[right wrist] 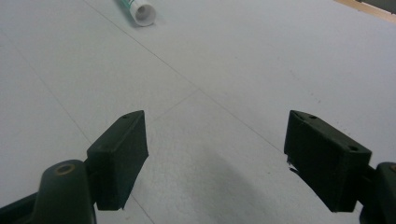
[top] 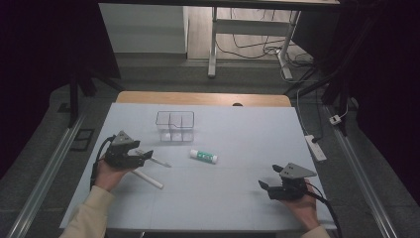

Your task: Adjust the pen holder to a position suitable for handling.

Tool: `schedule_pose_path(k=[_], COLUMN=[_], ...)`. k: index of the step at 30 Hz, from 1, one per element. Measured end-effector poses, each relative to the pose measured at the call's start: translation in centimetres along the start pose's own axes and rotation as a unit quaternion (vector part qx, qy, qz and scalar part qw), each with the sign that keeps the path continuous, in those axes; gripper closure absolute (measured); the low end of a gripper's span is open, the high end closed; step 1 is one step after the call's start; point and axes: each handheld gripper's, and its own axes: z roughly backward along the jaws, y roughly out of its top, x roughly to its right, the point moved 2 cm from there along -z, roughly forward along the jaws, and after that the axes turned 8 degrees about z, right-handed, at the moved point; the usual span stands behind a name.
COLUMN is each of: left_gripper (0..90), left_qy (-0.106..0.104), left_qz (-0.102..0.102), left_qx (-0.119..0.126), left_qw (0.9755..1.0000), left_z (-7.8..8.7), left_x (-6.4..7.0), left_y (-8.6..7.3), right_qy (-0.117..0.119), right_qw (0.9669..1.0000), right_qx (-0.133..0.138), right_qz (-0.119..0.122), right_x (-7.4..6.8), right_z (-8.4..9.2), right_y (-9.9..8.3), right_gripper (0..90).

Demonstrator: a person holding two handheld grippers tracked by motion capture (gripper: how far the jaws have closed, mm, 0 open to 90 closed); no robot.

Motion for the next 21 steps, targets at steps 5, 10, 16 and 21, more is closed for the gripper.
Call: schedule_pose_path(k=[5,10,16,21], left_gripper=[35.4,37.0,45.9,58.9], left_qy=[0.004,0.005,0.008,0.03], left_qz=[0.0,0.001,0.008,0.015], left_qx=[0.003,0.001,0.007,0.009], left_qw=[1.0,1.0,0.9999,0.9994], left_z=[-0.9,-1.5,-1.9,-2.4], left_x=[-0.7,-1.1,-1.8,-2.4], left_y=[0.8,1.3,2.0,2.6], right_qy=[0.0,-0.002,-0.005,-0.004], right_qw=[1.0,1.0,1.0,1.0], right_qx=[-0.001,0.0,-0.001,-0.004], right_qz=[-0.001,-0.002,-0.003,-0.007], right_x=[-0.1,-0.1,-0.1,0.0], right_z=[0.1,0.2,0.3,0.2], right_y=[-0.1,-0.2,-0.3,-0.3], right_gripper=[21.6,21.7,21.8,22.1])
